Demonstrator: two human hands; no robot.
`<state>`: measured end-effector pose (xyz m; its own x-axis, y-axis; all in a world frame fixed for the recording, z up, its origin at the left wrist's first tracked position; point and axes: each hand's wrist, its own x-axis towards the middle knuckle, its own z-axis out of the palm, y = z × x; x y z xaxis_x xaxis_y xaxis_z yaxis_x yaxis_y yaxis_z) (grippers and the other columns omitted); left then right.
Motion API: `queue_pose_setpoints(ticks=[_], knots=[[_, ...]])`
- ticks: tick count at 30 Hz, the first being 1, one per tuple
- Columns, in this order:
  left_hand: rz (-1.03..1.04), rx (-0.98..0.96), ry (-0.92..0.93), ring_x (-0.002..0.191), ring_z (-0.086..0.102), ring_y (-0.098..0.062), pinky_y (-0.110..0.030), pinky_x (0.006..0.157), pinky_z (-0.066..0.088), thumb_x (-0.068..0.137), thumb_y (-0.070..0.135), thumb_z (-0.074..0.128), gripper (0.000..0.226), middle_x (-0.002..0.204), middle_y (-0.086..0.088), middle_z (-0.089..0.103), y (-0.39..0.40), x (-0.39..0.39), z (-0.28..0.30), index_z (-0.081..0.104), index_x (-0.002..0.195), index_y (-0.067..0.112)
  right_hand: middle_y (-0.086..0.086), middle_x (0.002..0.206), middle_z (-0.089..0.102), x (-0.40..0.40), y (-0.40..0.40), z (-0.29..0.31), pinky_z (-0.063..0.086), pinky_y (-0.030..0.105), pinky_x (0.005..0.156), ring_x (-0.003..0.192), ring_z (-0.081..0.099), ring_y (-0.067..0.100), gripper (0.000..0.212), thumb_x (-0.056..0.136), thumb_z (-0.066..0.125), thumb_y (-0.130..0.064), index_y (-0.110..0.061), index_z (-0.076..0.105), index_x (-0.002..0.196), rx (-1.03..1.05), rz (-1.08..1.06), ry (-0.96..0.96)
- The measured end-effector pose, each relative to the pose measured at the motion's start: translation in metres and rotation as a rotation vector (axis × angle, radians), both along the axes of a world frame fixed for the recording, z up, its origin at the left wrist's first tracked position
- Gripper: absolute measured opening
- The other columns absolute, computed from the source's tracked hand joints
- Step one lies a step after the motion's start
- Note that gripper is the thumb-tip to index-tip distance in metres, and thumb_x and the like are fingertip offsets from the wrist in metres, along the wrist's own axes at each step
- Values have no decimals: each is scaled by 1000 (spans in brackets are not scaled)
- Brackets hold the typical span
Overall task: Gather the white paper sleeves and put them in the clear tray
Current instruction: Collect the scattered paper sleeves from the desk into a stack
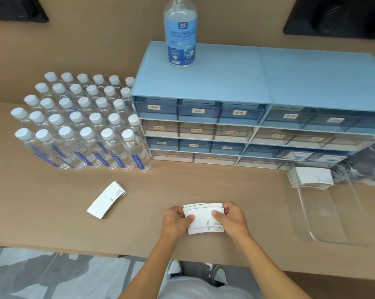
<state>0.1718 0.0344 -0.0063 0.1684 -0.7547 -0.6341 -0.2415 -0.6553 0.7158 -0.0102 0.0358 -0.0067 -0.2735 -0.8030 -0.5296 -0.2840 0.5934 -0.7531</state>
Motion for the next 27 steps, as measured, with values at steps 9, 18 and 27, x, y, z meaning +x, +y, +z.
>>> queue_pose_setpoints(ticks=[9, 18, 27], knots=[[-82, -125, 166, 52, 59, -15, -22, 50, 53, 85, -9, 67, 18, 72, -11, 61, -7, -62, 11, 55, 95, 0, 13, 83, 67, -55, 25, 10, 45, 21, 45, 54, 60, 17, 15, 86, 67, -6, -9, 53, 87, -152, -93, -84], [-44, -210, 319, 102, 70, -23, -28, 85, 55, 79, 1, 78, 29, 105, -6, 75, 7, -77, 7, 67, 103, 13, 10, 86, 64, -65, 34, 11, 61, 33, 77, 77, 70, 25, 19, 93, 64, -23, -3, 62, 91, -214, -350, -436], [14, -197, 340, 89, 66, -11, -14, 73, 52, 82, 1, 76, 34, 106, -2, 71, 14, -77, 2, 65, 113, 10, 6, 95, 70, -68, 33, 2, 60, 34, 77, 84, 73, 26, 29, 97, 55, -35, -9, 66, 102, -91, -385, -465]])
